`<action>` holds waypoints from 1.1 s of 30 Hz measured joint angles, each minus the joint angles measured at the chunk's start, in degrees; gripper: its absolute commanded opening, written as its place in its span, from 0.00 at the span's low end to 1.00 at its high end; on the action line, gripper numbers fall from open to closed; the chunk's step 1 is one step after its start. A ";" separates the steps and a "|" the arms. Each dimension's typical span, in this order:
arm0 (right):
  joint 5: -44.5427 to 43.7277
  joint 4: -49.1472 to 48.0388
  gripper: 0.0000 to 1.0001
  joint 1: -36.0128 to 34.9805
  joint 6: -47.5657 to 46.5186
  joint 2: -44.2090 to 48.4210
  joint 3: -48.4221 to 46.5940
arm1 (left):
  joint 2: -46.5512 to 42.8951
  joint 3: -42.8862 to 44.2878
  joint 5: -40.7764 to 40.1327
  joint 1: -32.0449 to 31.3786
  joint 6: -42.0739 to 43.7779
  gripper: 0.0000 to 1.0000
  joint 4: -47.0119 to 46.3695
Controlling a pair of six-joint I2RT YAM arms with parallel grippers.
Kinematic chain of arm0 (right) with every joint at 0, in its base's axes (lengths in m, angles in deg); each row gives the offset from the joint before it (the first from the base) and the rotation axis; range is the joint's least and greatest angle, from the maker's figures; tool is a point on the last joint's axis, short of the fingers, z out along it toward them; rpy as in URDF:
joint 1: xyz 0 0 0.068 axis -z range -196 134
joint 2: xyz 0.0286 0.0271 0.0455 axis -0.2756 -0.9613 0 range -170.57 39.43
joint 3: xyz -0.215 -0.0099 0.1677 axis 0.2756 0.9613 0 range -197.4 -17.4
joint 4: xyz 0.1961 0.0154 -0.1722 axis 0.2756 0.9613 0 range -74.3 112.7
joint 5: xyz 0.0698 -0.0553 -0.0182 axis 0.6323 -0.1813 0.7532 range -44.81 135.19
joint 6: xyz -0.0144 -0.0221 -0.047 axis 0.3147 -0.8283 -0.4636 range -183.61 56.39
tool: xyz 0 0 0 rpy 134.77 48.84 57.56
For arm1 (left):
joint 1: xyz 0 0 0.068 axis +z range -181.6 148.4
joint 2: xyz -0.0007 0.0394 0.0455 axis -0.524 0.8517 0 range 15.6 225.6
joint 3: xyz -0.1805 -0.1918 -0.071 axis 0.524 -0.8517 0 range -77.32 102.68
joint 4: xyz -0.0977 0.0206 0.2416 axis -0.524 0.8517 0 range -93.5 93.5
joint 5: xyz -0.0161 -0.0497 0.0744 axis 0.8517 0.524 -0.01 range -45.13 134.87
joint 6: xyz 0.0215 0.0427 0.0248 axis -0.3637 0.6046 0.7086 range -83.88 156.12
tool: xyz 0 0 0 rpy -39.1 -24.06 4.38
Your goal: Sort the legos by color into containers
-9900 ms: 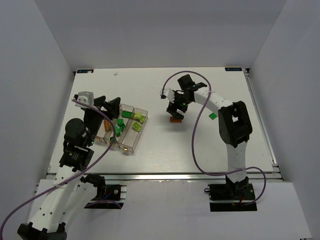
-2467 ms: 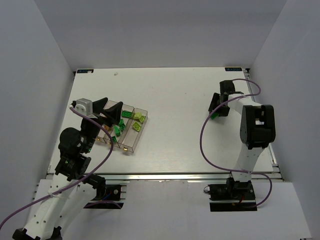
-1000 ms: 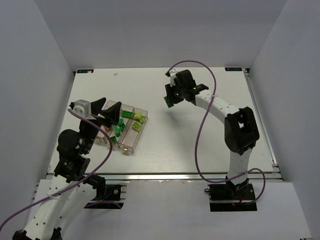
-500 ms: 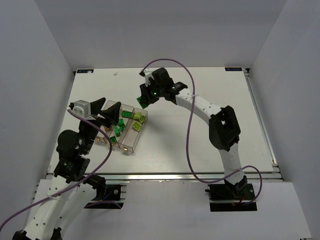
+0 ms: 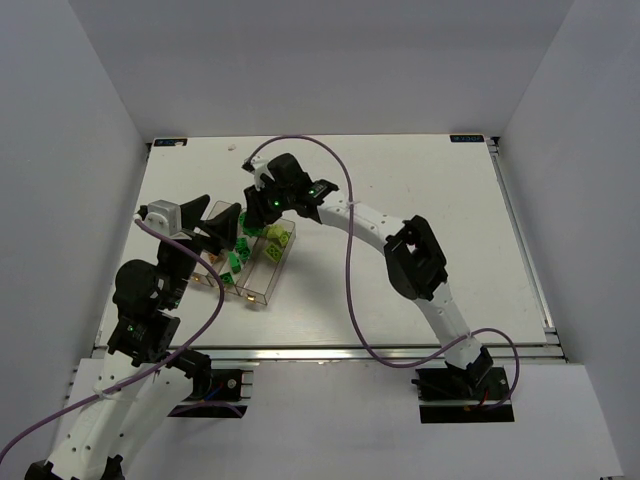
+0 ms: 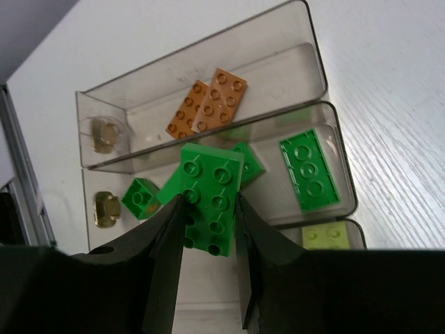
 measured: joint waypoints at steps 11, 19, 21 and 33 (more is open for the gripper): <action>0.66 -5.92 0.37 -0.37 3.04 -5.38 -2.60 | -0.04 0.00 -0.07 0.00 0.22 0.76 0.02; 0.63 -6.47 0.89 -0.22 3.10 -5.86 -2.69 | -0.04 0.00 -0.37 0.00 0.61 0.76 0.02; 0.59 -6.51 0.89 -0.04 2.91 -5.79 -2.69 | -0.04 0.00 -0.50 0.00 0.63 0.76 0.00; -2.03 -6.99 0.89 6.12 -7.43 22.21 21.73 | -0.07 0.00 -0.15 -0.02 0.63 0.80 0.00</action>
